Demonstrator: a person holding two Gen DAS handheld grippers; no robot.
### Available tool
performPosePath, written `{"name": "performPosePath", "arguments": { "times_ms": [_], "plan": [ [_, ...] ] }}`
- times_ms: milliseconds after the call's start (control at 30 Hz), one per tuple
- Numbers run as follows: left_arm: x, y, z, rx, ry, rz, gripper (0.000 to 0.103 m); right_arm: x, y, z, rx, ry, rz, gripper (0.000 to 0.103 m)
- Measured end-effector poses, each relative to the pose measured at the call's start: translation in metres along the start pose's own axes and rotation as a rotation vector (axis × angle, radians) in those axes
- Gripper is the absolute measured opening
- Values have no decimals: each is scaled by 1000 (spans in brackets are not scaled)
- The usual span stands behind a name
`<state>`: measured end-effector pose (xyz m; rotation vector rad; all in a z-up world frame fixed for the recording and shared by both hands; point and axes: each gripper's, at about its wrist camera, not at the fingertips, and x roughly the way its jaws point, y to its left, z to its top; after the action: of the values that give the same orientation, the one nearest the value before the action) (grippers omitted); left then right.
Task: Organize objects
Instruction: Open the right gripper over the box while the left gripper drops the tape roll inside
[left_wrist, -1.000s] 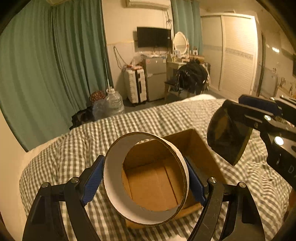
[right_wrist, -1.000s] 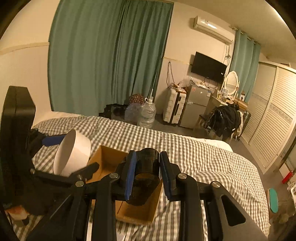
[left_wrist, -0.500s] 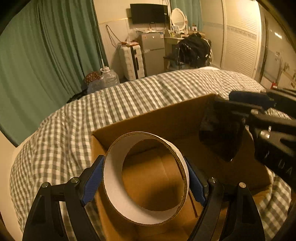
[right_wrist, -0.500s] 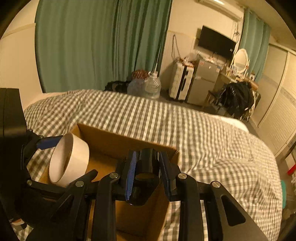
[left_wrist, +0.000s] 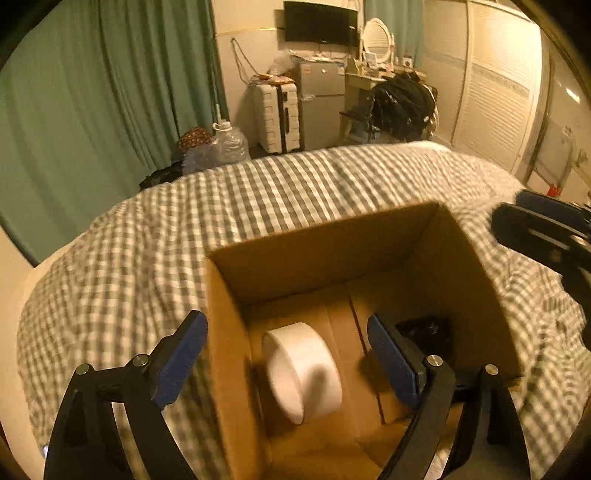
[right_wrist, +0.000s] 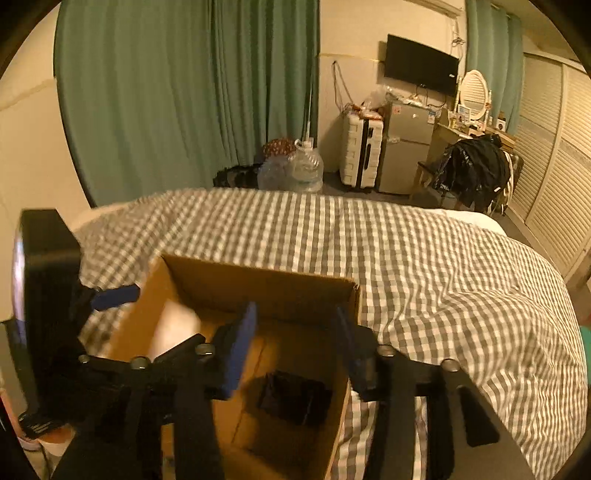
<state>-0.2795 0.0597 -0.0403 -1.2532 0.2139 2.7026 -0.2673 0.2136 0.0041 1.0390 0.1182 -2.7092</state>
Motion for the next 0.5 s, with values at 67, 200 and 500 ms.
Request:
{"name": "performPosePath", "arguments": {
  "times_ms": [67,200,500],
  "plan": [
    [-29,1,3,5,-31,12,97,-26,3,5,-3,-26,-4,53],
    [-87,-1,10,10,-111,24,100,-90,10,19,-22,-100,-39,66],
    [-212,14,14,-18,-223,21,102,-226,38,33,-50,-233,-86,84]
  ]
}}
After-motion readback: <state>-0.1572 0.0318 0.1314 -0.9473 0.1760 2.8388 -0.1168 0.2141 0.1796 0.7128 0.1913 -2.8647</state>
